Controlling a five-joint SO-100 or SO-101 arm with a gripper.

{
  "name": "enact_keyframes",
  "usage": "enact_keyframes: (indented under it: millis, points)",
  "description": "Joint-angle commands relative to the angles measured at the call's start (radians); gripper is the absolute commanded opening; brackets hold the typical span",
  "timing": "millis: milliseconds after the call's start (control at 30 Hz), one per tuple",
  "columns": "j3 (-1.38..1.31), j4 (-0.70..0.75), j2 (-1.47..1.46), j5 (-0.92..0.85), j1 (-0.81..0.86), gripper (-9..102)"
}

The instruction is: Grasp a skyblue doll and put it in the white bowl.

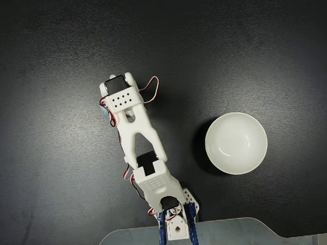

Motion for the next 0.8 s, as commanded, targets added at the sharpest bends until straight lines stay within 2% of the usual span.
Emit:
enact_keyframes:
  millis: [0,333,767]
  points:
    - [-0.048,0.051,0.017,-0.012,-0.041,68]
    - [-0.051,0.049,0.017,0.000,-0.169,68]
    - [-0.064,0.034,0.014,0.006,-0.153,68]
